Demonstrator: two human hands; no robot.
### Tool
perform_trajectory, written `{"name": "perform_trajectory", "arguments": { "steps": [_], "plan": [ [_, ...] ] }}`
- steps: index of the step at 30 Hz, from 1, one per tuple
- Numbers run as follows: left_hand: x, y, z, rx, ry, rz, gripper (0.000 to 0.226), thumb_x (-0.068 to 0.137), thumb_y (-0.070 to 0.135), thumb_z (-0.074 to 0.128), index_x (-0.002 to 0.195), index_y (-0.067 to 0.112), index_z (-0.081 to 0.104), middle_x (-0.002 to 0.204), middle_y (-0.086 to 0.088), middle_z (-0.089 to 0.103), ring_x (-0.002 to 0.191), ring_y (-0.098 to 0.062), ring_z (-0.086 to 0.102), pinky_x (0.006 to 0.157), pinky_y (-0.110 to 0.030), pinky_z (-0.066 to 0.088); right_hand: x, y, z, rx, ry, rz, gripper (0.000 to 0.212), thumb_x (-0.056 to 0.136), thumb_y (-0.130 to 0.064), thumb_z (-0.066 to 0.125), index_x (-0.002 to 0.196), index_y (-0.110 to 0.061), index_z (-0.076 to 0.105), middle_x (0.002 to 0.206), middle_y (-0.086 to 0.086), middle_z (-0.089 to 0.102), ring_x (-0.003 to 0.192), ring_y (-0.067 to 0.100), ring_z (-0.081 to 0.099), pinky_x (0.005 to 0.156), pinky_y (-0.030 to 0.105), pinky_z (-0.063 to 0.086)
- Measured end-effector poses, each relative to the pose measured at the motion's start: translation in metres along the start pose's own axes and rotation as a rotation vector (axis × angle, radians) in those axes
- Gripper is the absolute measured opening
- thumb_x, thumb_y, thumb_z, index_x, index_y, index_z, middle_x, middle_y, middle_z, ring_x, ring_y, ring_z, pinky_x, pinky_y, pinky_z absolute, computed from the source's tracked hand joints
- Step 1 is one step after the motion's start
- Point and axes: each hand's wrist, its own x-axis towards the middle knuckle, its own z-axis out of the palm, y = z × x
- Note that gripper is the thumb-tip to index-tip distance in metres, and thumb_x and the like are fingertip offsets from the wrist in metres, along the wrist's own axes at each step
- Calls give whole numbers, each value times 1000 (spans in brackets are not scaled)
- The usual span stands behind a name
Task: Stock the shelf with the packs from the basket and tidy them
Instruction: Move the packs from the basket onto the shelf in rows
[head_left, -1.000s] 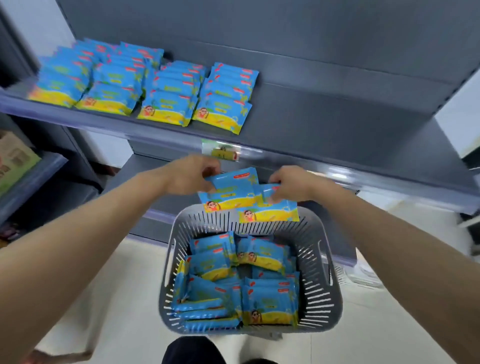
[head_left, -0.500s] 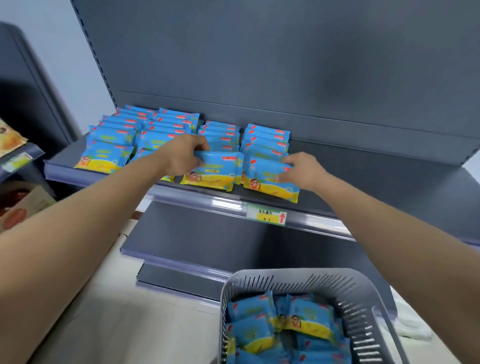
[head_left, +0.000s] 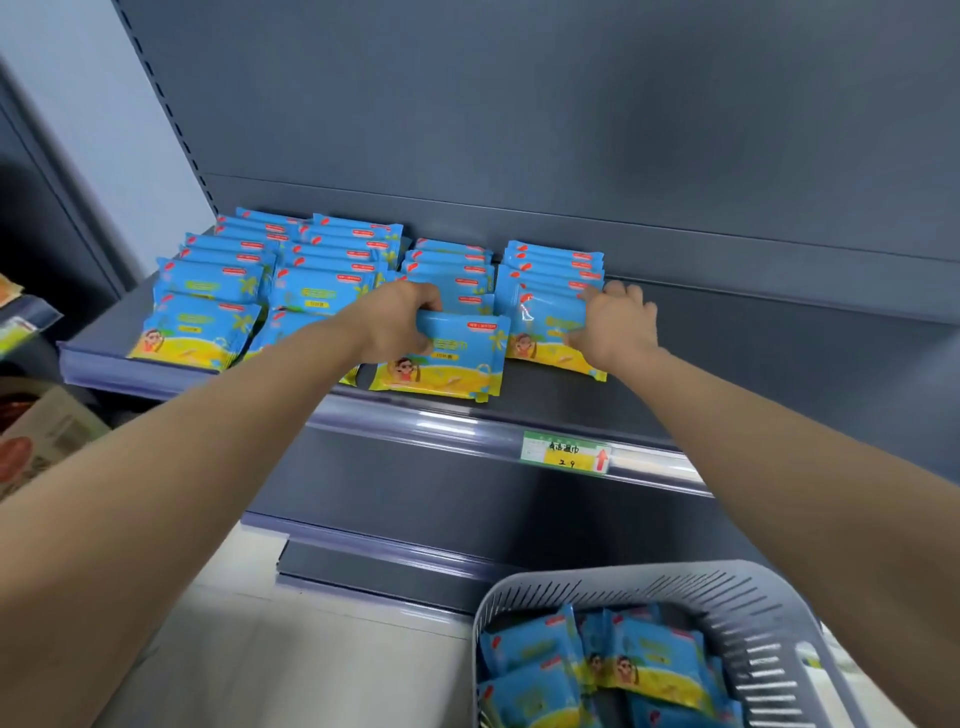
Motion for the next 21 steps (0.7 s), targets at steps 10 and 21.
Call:
{"name": "perform_trajectory", "arguments": {
  "steps": [10, 21],
  "plan": [
    [14, -6, 16, 104, -39, 0, 38, 82, 13, 66, 117, 6, 54, 106, -11, 58, 87, -23, 52, 72, -30, 40, -11, 9, 4, 22, 138, 3, 59, 86, -38, 59, 136, -12, 38, 133, 11, 40, 122, 30, 35, 99, 41, 32],
    [43, 3, 32, 533, 147, -87, 56, 86, 30, 62, 135, 12, 42, 134, -16, 42, 126, -35, 35, 103, -45, 31, -65, 39, -11, 198, 164, -216, 41, 93, -23, 53, 133, -15, 48, 135, 4, 46, 127, 22, 37, 102, 35, 30]
  ]
}}
